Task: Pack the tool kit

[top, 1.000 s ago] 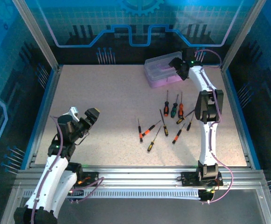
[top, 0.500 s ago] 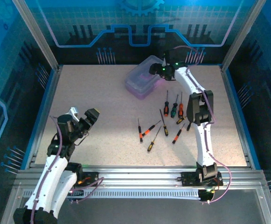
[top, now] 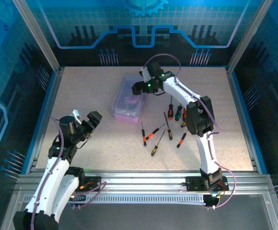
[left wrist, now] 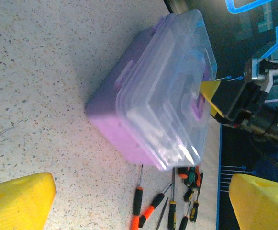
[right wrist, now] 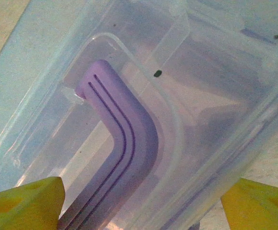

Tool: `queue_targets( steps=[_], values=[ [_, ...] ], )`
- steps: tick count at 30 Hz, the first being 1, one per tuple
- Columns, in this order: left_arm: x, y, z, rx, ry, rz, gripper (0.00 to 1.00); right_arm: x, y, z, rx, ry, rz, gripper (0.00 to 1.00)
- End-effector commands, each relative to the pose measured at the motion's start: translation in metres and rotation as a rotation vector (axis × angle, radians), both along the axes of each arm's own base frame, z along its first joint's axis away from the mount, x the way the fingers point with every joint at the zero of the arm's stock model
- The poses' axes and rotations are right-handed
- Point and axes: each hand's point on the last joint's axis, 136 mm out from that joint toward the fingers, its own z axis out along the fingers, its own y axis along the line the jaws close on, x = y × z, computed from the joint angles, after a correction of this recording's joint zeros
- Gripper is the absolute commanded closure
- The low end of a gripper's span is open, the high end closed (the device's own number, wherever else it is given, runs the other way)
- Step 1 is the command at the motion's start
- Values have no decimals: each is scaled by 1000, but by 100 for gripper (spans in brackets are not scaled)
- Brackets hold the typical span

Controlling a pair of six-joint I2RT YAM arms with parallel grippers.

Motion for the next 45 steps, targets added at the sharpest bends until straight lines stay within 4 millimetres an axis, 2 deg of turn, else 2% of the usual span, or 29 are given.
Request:
queue_targets(
  steps=[1,7,11,13,16,19,22,24,26,30,33,35,38,41,45],
  values=[
    [5,-1,10,29,-9,-15,7,-40,16,-5,8,65,120,15],
    [15,0,17,73,21,-29,9,-48,22,15,71,53,112,15],
    [21,9,34,183,67,-37,1,-47,27,48,133,23,109,15],
    [25,10,43,213,77,-47,1,-44,26,66,171,6,100,14],
    [35,14,54,269,70,-46,1,-37,18,94,239,-33,63,12],
    [45,24,61,353,104,-4,1,-24,1,110,296,-64,-31,10],
    [57,19,65,426,141,-46,1,-20,-16,105,347,-35,-110,12],
    [65,11,64,471,181,-86,1,-22,-26,94,364,-18,-156,13],
    [73,12,62,522,225,-78,1,-26,-37,82,369,-1,-206,13],
    [93,6,59,565,223,-93,15,-33,-67,55,369,-4,-350,8],
    [106,-6,55,591,235,-149,19,-44,-79,40,393,-7,-377,9],
    [113,-15,49,590,251,-184,19,-54,-76,35,465,14,-327,12],
    [122,-36,36,566,266,-268,20,-66,-71,28,559,53,-269,21],
    [126,-56,20,553,293,-370,20,-74,-69,21,573,57,-232,30],
    [130,-76,6,534,327,-468,20,-80,-68,15,589,53,-221,32]
  ],
)
